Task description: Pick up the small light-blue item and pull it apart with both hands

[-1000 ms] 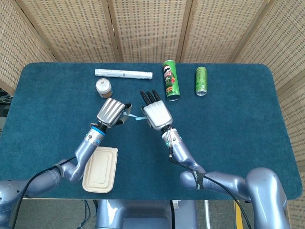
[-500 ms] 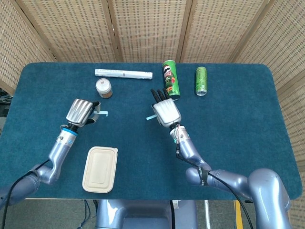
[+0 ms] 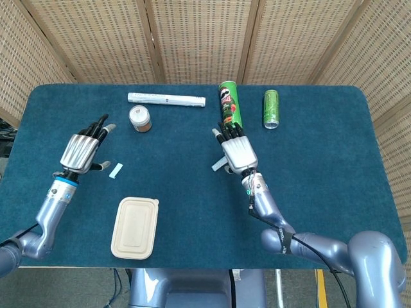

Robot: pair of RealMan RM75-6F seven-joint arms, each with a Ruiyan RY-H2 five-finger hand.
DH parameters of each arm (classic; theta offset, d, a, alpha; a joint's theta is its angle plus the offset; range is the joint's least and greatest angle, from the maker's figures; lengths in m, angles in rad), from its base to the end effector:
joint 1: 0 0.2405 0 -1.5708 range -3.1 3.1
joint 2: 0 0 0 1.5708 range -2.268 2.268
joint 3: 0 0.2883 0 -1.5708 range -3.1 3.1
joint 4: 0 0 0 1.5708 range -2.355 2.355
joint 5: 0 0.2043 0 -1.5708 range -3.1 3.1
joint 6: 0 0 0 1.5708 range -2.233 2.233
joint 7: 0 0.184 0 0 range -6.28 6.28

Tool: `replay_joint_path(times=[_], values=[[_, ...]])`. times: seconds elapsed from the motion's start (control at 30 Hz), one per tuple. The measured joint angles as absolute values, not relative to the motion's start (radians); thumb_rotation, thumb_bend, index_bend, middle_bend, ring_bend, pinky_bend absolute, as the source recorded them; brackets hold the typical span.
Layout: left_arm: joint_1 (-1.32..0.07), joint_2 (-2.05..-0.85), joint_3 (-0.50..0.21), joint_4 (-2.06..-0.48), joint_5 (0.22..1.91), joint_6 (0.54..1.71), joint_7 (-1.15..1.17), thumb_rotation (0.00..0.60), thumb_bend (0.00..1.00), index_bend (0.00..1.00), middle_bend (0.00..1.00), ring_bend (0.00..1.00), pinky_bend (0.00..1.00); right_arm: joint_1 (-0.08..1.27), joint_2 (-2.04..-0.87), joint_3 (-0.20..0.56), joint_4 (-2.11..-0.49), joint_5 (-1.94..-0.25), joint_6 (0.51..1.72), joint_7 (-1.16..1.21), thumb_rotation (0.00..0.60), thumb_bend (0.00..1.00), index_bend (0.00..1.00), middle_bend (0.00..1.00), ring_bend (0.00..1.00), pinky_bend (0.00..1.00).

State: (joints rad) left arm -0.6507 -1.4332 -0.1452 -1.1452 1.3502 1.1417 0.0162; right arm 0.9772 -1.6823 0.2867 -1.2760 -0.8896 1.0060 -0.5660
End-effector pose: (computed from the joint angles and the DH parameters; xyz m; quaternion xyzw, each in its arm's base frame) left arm -0.2494 0.4366 0.0880 -0.6910 -0.2831 -0.4053 0.5273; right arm -0.0905 -0.4733 -0.0269 0.7232 -0.3036 0.3769 0.4927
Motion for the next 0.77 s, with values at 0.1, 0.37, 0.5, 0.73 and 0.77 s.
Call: replay_joint_path(times=[0.1,0.37,0.5,0.73,0.77], values=[[-0.618,-1.378,-0.146,-1.213,1.343,1.174,0.04,0.6,0.0,0.01,0.0,0.01,0.2,0.93,-1.634,0.269,-1.34,-0.964,1.076,-0.525,0.6,0.0,0.0,0.0,0.0,0.0],[-0.501,-1.244,-0.129,-1.409,1.314,1.264,0.067,0.6,0.0,0.0,0.0,0.0,0.0,0.771,-1.503,0.176,-1.406,-1.175,1.233,-0.358,0.6,0.0,0.0,0.0,0.0,0.0],[-0.393,-1.21,-0.112,-1.493,1.297,1.388,0.073,0.6,0.0,0.0,0.0,0.0,0.0,0.639,-1.426,0.109,-1.4,-1.281,1.389,-0.279,0.6,0.0,0.0,0.0,0.0,0.0],[-0.228,-1.196,-0.067,-1.577,1.246,1.493,0.029,0.6,0.0,0.0,0.0,0.0,0.0,0.441,-1.324,0.005,-1.407,-1.4,1.584,-0.201,0.6,0.0,0.0,0.0,0.0,0.0],[-0.213,-1.194,-0.06,-1.58,1.244,1.496,0.014,0.6,0.0,0.0,0.0,0.0,0.0,0.423,-1.318,-0.005,-1.407,-1.411,1.604,-0.184,0.6,0.0,0.0,0.0,0.0,0.0]])
